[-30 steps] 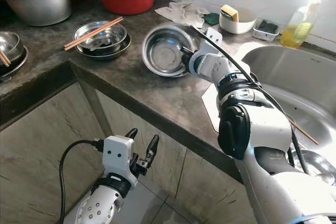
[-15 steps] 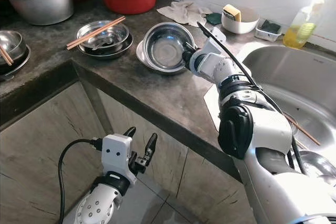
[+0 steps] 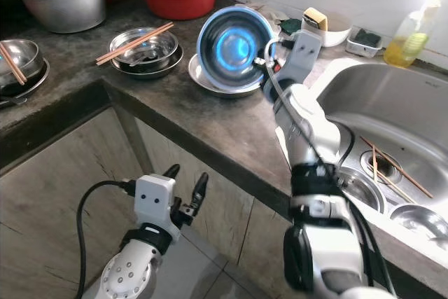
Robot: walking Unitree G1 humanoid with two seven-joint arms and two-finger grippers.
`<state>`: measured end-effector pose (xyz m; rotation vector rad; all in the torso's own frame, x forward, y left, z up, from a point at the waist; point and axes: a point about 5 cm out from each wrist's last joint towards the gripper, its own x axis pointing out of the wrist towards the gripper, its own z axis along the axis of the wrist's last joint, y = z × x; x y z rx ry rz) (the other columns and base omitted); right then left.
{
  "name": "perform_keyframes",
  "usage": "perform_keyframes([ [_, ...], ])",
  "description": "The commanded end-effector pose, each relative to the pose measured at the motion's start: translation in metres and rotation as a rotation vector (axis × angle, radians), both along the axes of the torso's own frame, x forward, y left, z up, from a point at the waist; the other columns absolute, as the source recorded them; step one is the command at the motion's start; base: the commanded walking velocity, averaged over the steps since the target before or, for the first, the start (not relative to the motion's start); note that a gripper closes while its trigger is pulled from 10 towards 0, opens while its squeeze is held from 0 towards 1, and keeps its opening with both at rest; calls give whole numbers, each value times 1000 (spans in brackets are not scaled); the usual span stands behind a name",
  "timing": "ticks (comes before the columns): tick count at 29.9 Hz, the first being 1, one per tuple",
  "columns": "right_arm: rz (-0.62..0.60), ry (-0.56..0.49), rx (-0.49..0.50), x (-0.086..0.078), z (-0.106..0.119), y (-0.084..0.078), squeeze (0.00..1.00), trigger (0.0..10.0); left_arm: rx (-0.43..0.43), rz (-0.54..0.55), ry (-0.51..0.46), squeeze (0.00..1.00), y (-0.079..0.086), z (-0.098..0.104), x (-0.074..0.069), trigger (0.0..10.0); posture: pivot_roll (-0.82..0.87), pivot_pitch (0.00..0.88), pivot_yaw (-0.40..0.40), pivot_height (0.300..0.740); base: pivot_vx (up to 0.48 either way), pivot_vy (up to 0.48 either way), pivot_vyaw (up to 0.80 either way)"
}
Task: Kitchen organization
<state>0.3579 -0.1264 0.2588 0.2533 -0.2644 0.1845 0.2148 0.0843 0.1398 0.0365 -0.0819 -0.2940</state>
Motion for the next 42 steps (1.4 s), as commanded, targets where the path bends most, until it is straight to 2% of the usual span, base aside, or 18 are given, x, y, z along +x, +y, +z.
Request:
perform_keyframes([
  [1, -67, -150, -95, -18, 13, 1, 0, 0, -4, -14, -5, 0, -2, 0, -1, 10000, 111, 80, -56, 740, 0, 0, 0],
  [3, -93, -237, -237, -36, 12, 4, 0, 0, -8, -11, -13, 0, -2, 2, -2, 10000, 111, 74, -51, 740, 0, 0, 0],
  [6, -97, -234, -266, -45, 7, 4, 0, 0, -11, -11, -19, 0, -1, 3, -2, 10000, 109, 69, -46, 740, 0, 0, 0],
  [7, -122, -203, -319, -59, -4, 0, 0, 0, -19, -10, -33, 0, -1, 7, -2, 10000, 105, 63, -46, 740, 0, 0, 0],
  [9, -121, -197, -318, -63, -8, -1, 0, 0, -20, -12, -39, 0, 0, 8, -2, 10000, 103, 58, -43, 740, 0, 0, 0],
  [12, -143, -187, -350, -79, -21, -4, 0, 0, -23, -14, -42, 0, 1, 8, -1, 10000, 96, 45, -40, 740, 0, 0, 0],
  [15, -176, -156, -336, -84, -28, -8, 0, 0, -24, -12, -43, 0, 2, 8, 0, 10000, 93, 36, -37, 740, 0, 0, 0],
  [16, -188, -150, -333, -87, -30, -8, 0, 588, -27, -10, -43, 0, 2, 8, 1, 10000, 91, 30, -36, 740, 0, 0, 0],
  [17, -200, -142, -330, -89, -32, -9, 0, 1922, -30, -9, -42, 0, 2, 8, 2, 10000, 89, 25, -33, 740, 0, 0, 0],
  [18, -200, -142, -330, -89, -32, -9, 0, 1922, -30, -9, -42, 0, 2, 8, 2, 10000, 89, 25, -33, 740, 0, 0, 0],
  [19, -215, -127, -307, -93, -34, -8, 0, 10000, -35, -11, -42, 0, 2, 8, 3, 10000, 85, 17, -26, 740, 0, 0, 0],
  [27, -180, -96, -286, -92, -39, -3, 0, 10000, -33, -42, -53, 0, -1, 9, 5, 10000, 83, 0, -23, 740, 0, 158, -125],
  [36, -174, -66, -276, -92, -45, -2, 0, 10000, -24, -48, -56, 0, 1, 9, 8, 10000, 85, 0, -22, 740, 0, 480, -778],
  [38, -171, -63, -277, -92, -46, -1, 0, 10000, -22, -50, -79, 0, 1, 11, 8, 10000, 83, 0, -19, 740, 0, 0, -778],
  [42, -173, -62, -279, -92, -45, -1, 0, 10000, 10, -59, -61, 0, 0, 9, 9, 10000, 82, 0, -14, 740, 0, 0, -775],
])
